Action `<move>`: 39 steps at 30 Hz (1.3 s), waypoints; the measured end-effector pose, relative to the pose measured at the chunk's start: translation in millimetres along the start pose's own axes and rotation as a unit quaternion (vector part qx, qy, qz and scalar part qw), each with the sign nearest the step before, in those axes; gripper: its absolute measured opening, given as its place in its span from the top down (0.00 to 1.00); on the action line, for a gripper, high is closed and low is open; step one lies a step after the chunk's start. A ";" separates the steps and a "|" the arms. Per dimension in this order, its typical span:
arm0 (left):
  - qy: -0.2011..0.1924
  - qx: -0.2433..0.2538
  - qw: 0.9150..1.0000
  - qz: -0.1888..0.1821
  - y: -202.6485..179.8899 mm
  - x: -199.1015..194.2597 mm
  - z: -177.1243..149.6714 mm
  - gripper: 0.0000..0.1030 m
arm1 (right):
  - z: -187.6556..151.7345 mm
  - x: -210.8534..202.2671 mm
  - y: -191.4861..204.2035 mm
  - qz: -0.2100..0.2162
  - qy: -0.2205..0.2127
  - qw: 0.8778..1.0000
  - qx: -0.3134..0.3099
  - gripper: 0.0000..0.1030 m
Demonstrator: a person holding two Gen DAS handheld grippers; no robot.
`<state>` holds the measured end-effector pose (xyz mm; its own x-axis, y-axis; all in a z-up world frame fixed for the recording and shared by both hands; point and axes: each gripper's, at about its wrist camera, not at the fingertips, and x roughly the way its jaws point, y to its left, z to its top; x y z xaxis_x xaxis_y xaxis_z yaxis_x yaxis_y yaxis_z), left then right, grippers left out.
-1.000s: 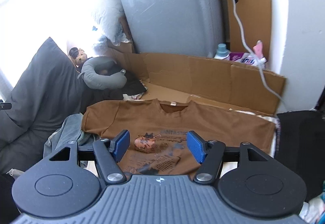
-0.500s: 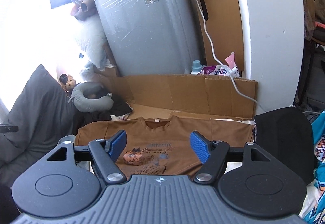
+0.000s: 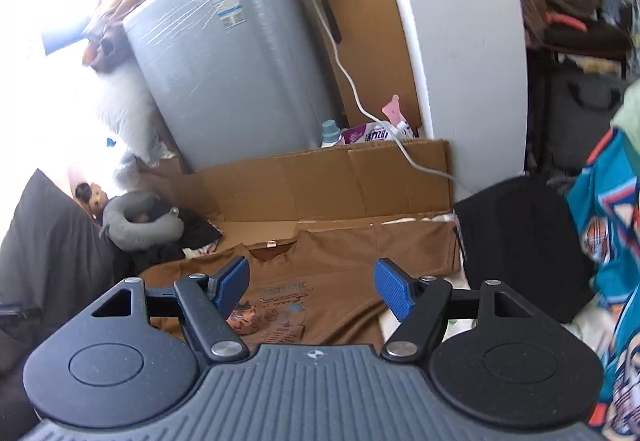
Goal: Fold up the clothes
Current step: 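Lower both tools to the brown shirt's hem edge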
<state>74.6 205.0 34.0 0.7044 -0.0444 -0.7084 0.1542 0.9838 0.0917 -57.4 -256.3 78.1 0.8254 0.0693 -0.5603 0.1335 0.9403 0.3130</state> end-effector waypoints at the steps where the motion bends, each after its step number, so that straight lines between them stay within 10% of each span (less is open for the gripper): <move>1: 0.002 -0.002 1.000 0.000 -0.8 2.2 -1.9 0.20 | -3.4 -0.4 -2.2 -0.001 -0.003 1.000 0.000 0.27; 39: 0.165 -0.062 0.984 0.002 -0.4 141.9 -168.9 0.40 | -196.9 135.4 -103.5 -0.086 0.184 0.979 -0.007 0.27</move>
<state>57.5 227.6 -184.8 0.4376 -0.0007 -0.8991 0.0520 0.9983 0.0245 -67.4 -278.6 -181.1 0.5366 0.0217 -0.8436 0.2434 0.9532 0.1794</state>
